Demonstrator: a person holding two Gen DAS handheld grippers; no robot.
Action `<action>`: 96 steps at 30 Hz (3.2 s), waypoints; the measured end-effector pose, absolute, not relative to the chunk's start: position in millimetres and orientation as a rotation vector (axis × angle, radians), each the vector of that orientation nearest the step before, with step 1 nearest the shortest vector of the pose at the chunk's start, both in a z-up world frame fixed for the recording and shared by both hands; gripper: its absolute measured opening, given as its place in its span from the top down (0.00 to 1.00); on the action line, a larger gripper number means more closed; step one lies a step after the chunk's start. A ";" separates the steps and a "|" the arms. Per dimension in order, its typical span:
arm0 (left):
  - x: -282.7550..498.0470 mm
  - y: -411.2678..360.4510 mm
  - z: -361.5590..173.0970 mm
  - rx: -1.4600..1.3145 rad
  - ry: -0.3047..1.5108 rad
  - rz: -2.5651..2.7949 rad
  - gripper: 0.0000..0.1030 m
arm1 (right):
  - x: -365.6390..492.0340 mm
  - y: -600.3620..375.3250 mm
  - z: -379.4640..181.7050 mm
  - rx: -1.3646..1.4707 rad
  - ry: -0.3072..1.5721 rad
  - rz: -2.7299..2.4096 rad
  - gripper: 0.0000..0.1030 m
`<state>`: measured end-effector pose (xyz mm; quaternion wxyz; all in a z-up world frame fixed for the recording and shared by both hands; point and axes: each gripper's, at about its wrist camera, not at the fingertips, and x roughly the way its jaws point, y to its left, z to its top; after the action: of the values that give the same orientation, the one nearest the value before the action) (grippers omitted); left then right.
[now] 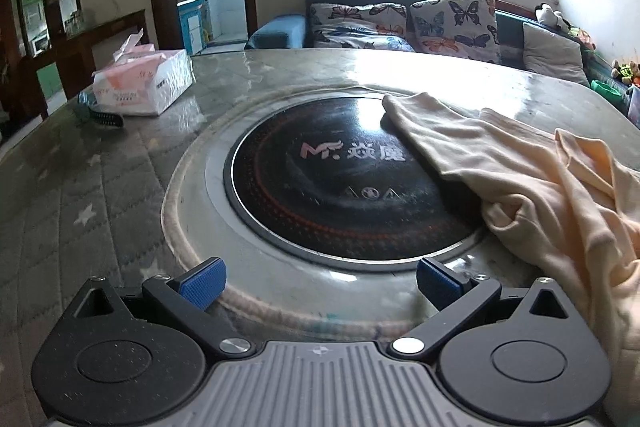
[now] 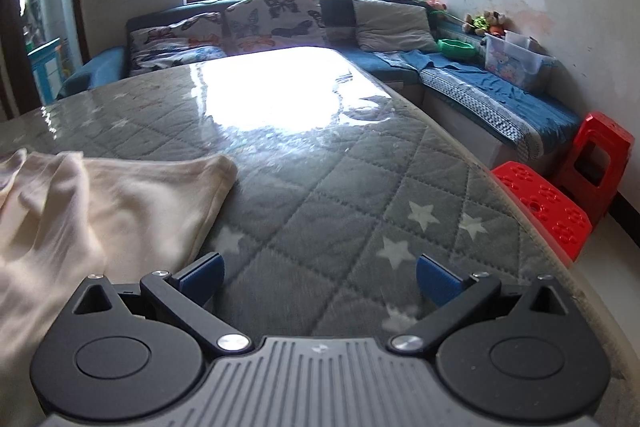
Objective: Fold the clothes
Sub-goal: 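Move both tools over the crumpled cream sweatshirt toward its hem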
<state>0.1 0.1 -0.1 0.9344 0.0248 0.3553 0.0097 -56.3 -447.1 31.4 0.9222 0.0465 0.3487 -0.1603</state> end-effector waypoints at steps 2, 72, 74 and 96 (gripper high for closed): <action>0.0 1.1 -0.5 0.052 0.727 0.007 0.00 | -62.0 -445.1 30.3 0.076 0.700 -0.319 0.00; -138.7 -85.0 25.4 0.118 0.699 -0.195 0.00 | -226.1 -366.8 71.4 0.016 0.568 0.070 0.00; -139.6 -86.8 26.1 0.122 0.696 -0.200 0.00 | -226.5 -365.3 71.6 0.014 0.569 0.075 0.00; -125.1 -86.8 32.9 0.123 0.700 -0.215 0.00 | -210.9 -344.9 71.8 -0.011 0.609 0.138 0.00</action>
<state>-125.1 -86.8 32.9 0.9318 0.0601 0.3421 -0.1051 -210.9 -344.9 71.8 0.9516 -0.0054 0.2996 0.0678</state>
